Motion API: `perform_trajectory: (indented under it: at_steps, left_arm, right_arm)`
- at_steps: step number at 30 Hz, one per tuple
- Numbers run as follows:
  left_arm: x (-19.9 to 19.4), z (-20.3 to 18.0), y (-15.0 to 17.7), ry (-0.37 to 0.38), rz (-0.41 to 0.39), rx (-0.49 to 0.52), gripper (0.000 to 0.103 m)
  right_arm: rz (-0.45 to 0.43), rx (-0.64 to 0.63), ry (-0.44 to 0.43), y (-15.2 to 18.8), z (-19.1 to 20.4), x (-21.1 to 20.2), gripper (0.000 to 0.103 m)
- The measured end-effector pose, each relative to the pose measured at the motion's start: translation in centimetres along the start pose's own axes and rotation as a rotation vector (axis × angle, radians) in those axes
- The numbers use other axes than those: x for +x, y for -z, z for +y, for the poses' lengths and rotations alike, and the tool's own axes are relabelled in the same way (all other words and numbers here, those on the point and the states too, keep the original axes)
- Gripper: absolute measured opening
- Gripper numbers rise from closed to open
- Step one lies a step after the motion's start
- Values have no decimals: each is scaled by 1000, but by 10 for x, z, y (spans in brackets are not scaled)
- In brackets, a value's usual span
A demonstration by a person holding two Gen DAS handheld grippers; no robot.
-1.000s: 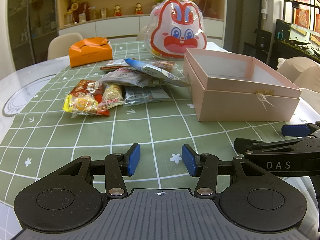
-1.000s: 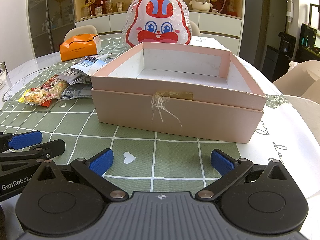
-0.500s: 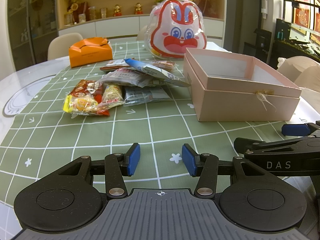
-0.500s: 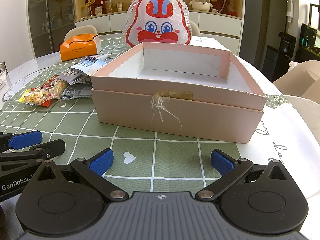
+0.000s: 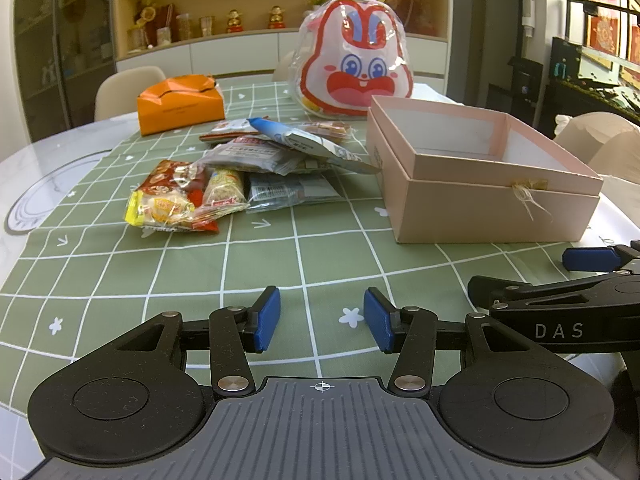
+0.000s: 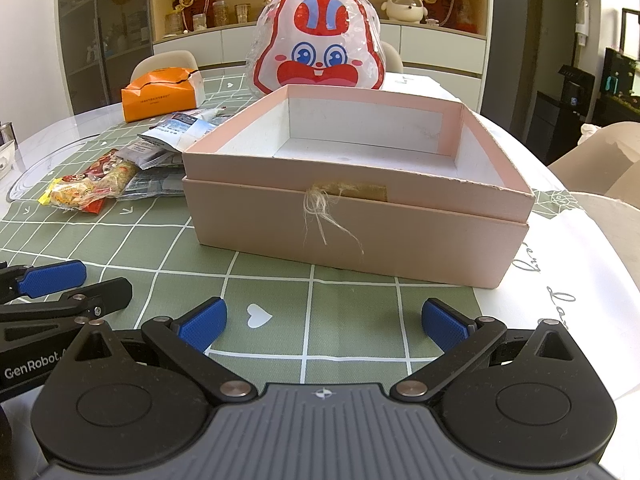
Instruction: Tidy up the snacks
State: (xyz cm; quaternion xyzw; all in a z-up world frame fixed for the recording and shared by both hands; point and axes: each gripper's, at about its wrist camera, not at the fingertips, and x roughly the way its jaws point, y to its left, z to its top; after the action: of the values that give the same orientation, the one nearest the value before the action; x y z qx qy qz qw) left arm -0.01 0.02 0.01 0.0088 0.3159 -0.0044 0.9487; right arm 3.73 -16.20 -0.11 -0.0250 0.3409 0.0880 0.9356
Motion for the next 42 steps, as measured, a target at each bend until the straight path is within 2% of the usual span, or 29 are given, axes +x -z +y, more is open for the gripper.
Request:
perform_trajectory:
  at_steps: [6,8,11,13,14,16,17,19,20,23,25,27,30,32,35,37,39,42]
  left_arm:
    - [0,3,-2,11,4,-2,53]
    - [-1,7,-7,51,31,19,51]
    - [6,26,-23,216,127,7,45]
    - [10,41,-34,277,209,-41,42]
    - [14,54,-44,283,259,-79,42]
    - [19,75,-62,227,299,-133,41]
    - [20,84,-70,212,297,-144,38]
    - [23,108,-89,231,257,-144,38]
    - [25,122,-101,248,241,-133,38]
    - [37,158,-131,248,229,-159,37]
    - [51,180,-150,270,225,-194,36]
    - [75,200,-174,314,229,-231,36]
    - [123,215,-208,299,253,-265,37]
    - [161,221,-224,293,279,-293,37]
    - [199,233,-232,354,313,-335,37]
    - [201,242,-226,384,323,-376,37]
    - [196,255,-212,380,346,-394,37]
    - [185,271,-198,337,321,-313,37]
  right_arm:
    - [2,-2,-2,0,1,-1,103]
    - [54,-19,-22,-6,2,1,103]
    - [149,-8,-11,-17,8,4,103]
    - [187,13,13,-22,11,6,103]
    - [201,22,24,-23,12,7,103]
    - [250,32,33,-29,16,10,103]
    - [287,20,21,-34,20,13,103]
    - [341,-31,-26,-46,38,13,95]
    - [326,-56,-49,-54,50,9,89]
    - [244,-77,-160,-85,89,-7,89]
    - [230,-45,-189,-109,104,-5,89]
    - [239,5,-191,-135,113,8,89]
    - [262,92,-136,-176,116,40,89]
    - [244,86,-93,-196,117,58,89]
    - [258,123,-48,-228,114,98,89]
    - [299,191,-81,-245,112,129,89]
    - [310,217,-115,-257,122,163,89]
    - [311,160,-104,-263,155,207,89]
